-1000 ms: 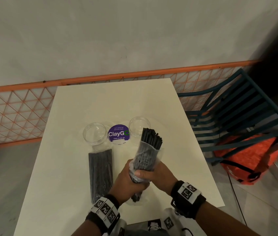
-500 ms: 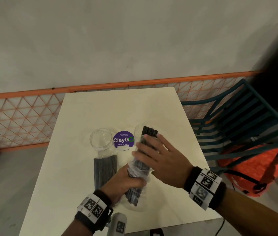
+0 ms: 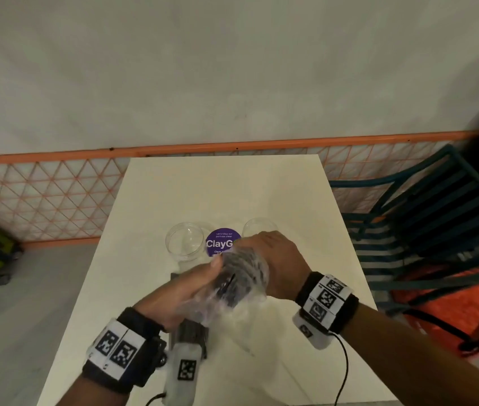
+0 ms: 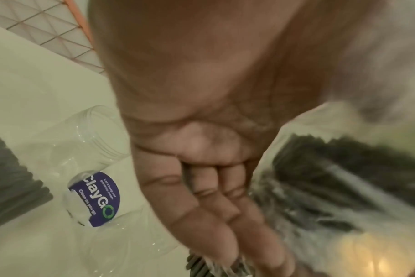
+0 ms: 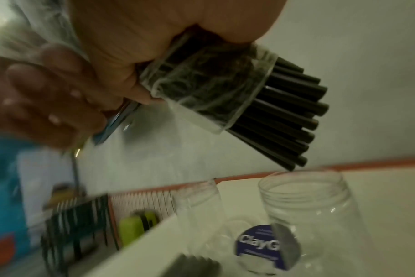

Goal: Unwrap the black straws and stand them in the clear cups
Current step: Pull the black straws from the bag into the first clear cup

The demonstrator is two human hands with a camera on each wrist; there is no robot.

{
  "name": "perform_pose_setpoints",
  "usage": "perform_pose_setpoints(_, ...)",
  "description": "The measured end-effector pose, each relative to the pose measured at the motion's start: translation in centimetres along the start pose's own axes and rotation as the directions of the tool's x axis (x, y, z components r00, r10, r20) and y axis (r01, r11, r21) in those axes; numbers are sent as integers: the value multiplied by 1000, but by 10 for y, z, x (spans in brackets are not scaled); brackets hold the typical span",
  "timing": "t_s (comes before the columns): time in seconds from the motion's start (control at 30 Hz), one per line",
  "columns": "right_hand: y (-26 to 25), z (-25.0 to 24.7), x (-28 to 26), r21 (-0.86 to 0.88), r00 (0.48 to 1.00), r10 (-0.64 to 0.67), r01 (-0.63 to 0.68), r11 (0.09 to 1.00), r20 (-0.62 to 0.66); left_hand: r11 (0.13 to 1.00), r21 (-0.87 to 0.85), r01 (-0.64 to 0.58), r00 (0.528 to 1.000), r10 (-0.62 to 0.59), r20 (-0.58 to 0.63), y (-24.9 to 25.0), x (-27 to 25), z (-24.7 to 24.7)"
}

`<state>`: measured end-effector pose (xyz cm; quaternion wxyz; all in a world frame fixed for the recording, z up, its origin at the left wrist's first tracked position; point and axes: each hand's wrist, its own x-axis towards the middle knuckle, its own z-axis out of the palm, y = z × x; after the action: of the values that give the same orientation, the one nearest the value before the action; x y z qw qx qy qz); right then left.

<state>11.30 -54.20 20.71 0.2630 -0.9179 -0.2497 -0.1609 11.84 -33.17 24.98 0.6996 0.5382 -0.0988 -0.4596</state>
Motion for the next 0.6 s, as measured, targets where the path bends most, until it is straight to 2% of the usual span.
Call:
perform_pose_setpoints(0.07,3,-4,6,215,972,219,-196,957,-89,997,79,-16,995,24,-102,8,4,1)
perform_pose_setpoints(0.1,4,-6,11,342,939,337,-294,893,-73,990,141,-18,987,41,-156,11,9,3)
perform_pose_setpoints(0.17,3,-12,20,515,843,535,-485,707,59,970,244,-13,962,78,-260,13,19,8)
perform_pose_setpoints(0.23,9,-18,25,592,756,645,-573,566,115,961,277,1,920,107,-376,10,27,6)
perform_pose_setpoints(0.3,16,-26,31,644,679,734,-573,507,27,979,203,-35,875,129,-467,2,27,0)
perform_pose_setpoints(0.37,33,-28,40,745,580,805,-482,460,-122,984,177,-32,834,123,-537,-11,18,-8)
perform_pose_setpoints(0.4,41,-28,45,797,523,834,-420,434,-178,977,212,8,819,116,-562,-20,13,-13)
perform_pose_setpoints(0.47,58,-25,52,868,435,877,-334,367,-204,947,301,112,819,84,-568,-41,-1,-18)
perform_pose_setpoints(0.53,72,-16,56,892,400,895,-306,333,-197,910,362,199,823,46,-566,-65,-13,-23)
perform_pose_setpoints(0.6,81,-4,60,899,387,903,-305,315,-185,878,398,265,811,20,-584,-87,-24,-26)
